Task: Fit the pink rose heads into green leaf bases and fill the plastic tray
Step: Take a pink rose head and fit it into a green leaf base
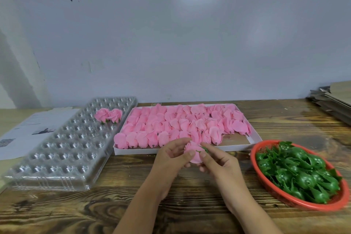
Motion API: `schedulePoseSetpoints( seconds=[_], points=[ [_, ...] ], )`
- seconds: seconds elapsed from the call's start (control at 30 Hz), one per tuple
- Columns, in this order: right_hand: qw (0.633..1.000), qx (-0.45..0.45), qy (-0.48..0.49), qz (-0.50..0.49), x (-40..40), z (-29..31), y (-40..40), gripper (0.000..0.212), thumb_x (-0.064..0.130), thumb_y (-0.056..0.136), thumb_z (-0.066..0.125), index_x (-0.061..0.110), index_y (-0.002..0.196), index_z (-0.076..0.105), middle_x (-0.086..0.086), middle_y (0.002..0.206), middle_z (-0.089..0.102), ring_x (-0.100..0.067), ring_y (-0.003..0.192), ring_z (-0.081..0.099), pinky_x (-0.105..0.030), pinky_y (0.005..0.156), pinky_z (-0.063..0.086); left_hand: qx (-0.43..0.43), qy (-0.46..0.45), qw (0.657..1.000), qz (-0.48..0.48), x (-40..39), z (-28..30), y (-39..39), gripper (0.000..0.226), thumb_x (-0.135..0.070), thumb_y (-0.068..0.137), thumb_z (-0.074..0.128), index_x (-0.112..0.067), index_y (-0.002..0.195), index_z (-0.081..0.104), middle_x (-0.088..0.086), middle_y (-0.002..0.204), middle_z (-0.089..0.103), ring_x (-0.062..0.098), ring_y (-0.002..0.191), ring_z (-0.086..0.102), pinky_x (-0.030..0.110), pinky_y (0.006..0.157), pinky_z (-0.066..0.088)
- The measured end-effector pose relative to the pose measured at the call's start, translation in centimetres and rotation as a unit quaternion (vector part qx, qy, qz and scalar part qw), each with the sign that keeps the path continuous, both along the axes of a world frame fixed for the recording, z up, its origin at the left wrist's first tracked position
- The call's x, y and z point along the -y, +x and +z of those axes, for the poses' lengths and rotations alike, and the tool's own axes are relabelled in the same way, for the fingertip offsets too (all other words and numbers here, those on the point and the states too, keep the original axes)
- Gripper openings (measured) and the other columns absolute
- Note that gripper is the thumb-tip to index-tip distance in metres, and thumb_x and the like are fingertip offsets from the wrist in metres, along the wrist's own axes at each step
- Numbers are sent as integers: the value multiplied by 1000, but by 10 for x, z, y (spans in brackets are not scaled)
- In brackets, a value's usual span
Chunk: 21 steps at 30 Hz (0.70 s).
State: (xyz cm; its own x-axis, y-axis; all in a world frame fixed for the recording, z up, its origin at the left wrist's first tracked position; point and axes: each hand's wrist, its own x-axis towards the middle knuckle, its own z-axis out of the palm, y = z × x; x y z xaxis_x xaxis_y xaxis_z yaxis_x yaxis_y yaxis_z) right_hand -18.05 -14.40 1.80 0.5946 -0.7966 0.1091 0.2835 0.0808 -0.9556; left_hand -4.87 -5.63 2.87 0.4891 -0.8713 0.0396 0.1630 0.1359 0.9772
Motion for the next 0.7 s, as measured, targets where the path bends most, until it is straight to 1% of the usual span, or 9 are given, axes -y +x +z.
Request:
schedulePoseSetpoints(
  seconds=[0.1,0.17,0.2,0.27,0.33,0.37,0.43,0.53,0.7],
  points=[
    [999,9,32,6,1,-1,0,27,6,95,59,19,114,73,-6,89,76,-15,71,67,-21,67,55,10,4,1000,16,0,0,-1,40,-27,74,85,-33,112,76,6,109,77,14,79,66,24,75,56],
    [999,8,37,6,1,0,1,29,3,97,56,19,115,72,-6,97,77,-14,78,69,-20,68,56,12,5,1000,21,0,0,-2,41,-24,76,85,-30,115,74,7,107,77,14,79,66,23,76,56],
    [999,6,34,4,1,0,2,28,3,96,56,19,116,70,-3,97,77,-12,80,70,-20,68,56,10,4,1000,23,0,0,-1,40,-21,77,85,-30,114,75,7,106,77,15,79,66,24,77,56],
    [1000,-1,21,-5,0,0,2,27,2,96,57,17,115,68,3,86,76,-9,77,69,-20,69,56,2,0,1000,28,0,0,-1,38,-20,74,86,-31,109,76,7,104,77,15,80,67,23,76,57],
    [1000,-10,9,-10,-1,0,2,25,2,95,58,18,111,69,0,80,76,-9,71,69,-19,69,56,0,-2,999,32,0,-1,-1,40,-22,71,86,-29,109,76,8,103,77,16,79,67,23,75,57],
    [1000,-9,10,-11,-1,1,2,26,1,95,58,19,109,70,-2,82,77,-10,72,70,-18,68,56,4,-1,999,36,1,-1,-2,43,-22,70,86,-27,111,75,8,102,77,16,79,67,24,75,57],
    [1000,-4,17,-9,-2,1,2,26,1,95,57,17,112,69,-7,88,77,-13,80,73,-18,68,56,21,7,999,46,1,-2,-3,46,-22,72,85,-23,116,72,6,102,78,16,83,71,22,76,57],
    [999,7,38,3,-2,1,2,27,-1,96,56,12,117,67,-10,94,77,-17,90,74,-20,71,58,42,14,997,58,3,-3,-5,39,-11,80,82,-19,116,70,2,100,79,14,94,75,19,79,57],
    [998,16,59,24,-1,3,0,32,3,94,59,8,125,62,-10,101,77,-21,99,73,-23,77,59,46,16,996,73,5,-6,-8,35,-4,82,80,-15,114,70,4,97,80,15,95,75,17,79,56]
  ],
)
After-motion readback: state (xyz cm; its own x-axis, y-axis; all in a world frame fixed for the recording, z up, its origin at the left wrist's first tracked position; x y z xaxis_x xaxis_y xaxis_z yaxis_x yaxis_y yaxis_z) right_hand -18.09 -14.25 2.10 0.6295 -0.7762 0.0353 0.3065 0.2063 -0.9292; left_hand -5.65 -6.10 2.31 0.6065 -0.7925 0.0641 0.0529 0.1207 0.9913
